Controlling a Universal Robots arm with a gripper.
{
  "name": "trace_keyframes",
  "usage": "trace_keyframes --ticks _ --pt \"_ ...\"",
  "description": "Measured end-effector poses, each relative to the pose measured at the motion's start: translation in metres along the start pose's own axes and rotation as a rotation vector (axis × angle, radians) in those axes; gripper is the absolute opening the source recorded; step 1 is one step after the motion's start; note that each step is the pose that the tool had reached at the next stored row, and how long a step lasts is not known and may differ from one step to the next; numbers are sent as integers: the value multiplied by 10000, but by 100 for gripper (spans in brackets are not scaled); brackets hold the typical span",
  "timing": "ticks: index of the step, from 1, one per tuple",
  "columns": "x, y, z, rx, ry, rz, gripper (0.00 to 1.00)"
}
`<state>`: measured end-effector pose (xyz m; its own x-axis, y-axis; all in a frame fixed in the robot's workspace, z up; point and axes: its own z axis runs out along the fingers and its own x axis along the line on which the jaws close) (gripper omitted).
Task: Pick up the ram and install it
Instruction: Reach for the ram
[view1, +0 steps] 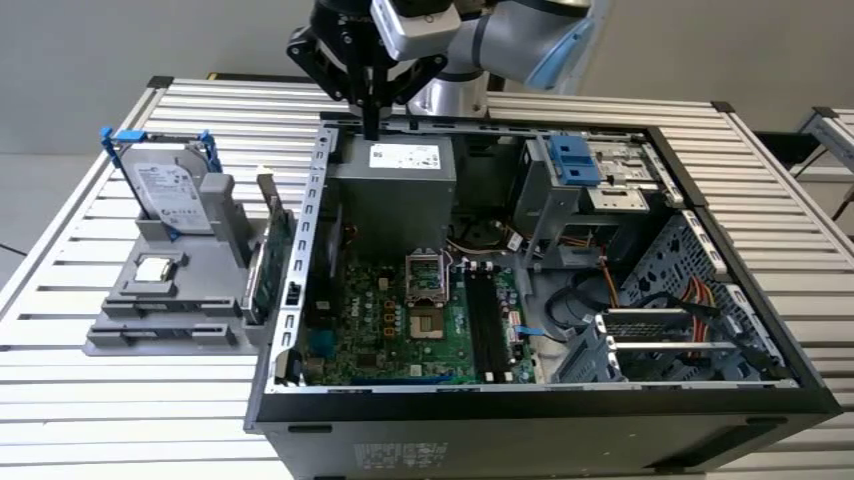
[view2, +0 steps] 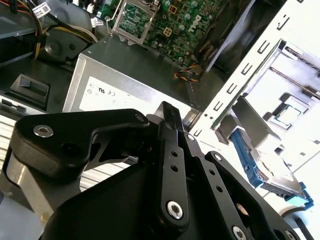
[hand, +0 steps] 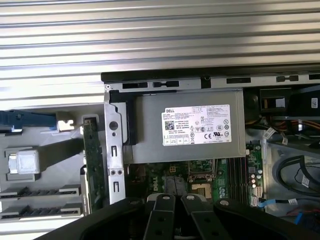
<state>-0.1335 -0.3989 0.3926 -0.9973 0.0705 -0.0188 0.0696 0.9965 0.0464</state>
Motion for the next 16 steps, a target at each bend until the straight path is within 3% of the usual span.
trace_keyframes --ticks 16 --pt "137 -9 -3 0 1 -14 0"
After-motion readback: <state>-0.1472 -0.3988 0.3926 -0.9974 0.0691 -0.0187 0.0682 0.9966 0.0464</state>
